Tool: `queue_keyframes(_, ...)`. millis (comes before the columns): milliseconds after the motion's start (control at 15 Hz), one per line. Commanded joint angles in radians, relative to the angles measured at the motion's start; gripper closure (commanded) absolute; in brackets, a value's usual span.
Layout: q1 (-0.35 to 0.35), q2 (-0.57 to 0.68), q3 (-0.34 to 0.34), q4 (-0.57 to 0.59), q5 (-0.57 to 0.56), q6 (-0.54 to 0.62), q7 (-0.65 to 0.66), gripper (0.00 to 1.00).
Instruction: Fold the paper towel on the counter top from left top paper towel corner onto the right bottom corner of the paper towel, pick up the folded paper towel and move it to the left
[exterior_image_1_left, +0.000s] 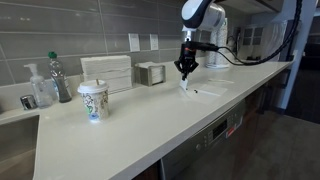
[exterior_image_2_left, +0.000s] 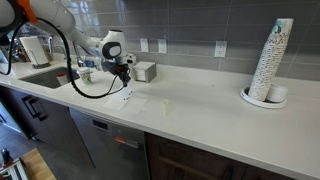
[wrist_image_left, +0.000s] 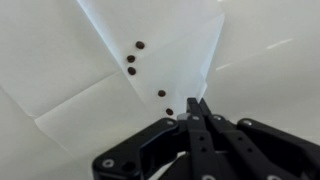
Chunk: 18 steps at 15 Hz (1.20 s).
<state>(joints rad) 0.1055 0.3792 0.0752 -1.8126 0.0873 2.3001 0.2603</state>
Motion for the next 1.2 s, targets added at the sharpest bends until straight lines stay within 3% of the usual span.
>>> queue_keyframes(0, -0.008, -0.037, 0.006, -0.049, 0.048, 0.029, -0.026, 1.0)
queue_keyframes(333, -0.001, -0.041, 0.025, -0.011, 0.095, 0.049, -0.035, 1.0)
queue_keyframes(1133, 0.041, 0.024, 0.039, 0.076, 0.074, 0.035, -0.016, 1.0)
